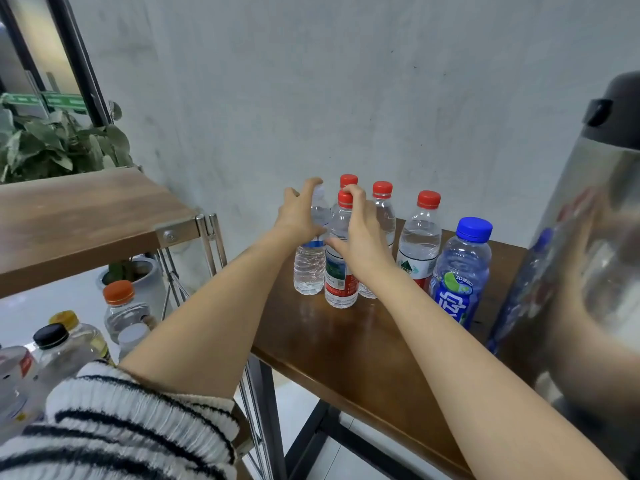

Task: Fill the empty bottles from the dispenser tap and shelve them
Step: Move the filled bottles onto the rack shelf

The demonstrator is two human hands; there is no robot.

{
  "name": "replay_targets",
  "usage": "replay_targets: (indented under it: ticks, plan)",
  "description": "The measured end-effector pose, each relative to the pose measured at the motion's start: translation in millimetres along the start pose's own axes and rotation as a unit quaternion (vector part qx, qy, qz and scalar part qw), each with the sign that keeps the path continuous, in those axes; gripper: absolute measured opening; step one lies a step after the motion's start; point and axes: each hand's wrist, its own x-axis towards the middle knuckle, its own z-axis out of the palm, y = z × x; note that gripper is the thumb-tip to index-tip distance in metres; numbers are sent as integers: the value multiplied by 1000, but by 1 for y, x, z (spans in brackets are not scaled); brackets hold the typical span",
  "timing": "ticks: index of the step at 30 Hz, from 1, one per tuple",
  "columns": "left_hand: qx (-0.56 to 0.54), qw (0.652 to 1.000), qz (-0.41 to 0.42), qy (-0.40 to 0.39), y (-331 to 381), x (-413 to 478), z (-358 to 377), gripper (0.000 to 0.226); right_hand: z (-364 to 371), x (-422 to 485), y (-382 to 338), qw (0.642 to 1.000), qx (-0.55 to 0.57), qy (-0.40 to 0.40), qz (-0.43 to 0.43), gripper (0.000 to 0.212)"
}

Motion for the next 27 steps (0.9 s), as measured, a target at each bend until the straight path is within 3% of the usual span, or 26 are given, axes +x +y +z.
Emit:
replay_targets:
  ticks: [13, 27]
  plan:
    - [-107, 991, 65, 52, -2, -42, 15, 83, 0, -26, 5, 997, 71, 35, -23, 90]
    - [-90, 989, 61, 104, 31, -192, -22, 85, -48, -123, -28, 992, 114, 25, -55, 90]
